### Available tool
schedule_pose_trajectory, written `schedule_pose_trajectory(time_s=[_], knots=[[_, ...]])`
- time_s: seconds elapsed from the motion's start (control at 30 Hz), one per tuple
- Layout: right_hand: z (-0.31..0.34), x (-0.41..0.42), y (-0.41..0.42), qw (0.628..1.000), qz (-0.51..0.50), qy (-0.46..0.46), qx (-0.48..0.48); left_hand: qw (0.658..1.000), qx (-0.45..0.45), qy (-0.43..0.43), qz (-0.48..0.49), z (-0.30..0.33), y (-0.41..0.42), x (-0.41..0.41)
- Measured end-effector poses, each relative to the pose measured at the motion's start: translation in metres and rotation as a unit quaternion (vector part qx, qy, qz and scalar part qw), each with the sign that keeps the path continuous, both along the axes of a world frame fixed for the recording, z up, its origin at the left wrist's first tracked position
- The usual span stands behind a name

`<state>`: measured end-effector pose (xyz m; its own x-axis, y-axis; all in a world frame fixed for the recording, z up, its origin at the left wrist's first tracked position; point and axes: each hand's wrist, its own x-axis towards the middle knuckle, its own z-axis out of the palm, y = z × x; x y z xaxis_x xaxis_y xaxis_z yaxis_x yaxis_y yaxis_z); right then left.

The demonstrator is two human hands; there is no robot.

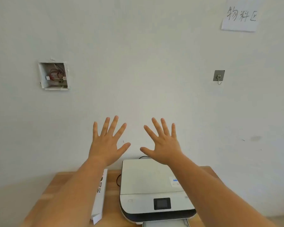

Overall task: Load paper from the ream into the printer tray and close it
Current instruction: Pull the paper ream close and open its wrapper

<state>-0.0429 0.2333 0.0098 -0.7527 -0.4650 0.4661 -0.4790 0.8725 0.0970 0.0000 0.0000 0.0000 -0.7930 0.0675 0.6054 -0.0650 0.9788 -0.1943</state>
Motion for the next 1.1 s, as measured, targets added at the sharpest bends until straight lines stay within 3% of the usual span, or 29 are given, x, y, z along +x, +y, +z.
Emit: schedule_pose_trajectory(time_s=[0.73,1.1], knots=[[-0.035,-0.095,-0.078,0.998,0.056,-0.026,0.005,0.997,-0.024,-0.040,0.063,-0.034,-0.066,-0.059],[-0.061,-0.093,-0.130,0.998,0.015,-0.051,0.013,0.998,-0.020,-0.059,0.028,-0.059,-0.133,-0.074]])
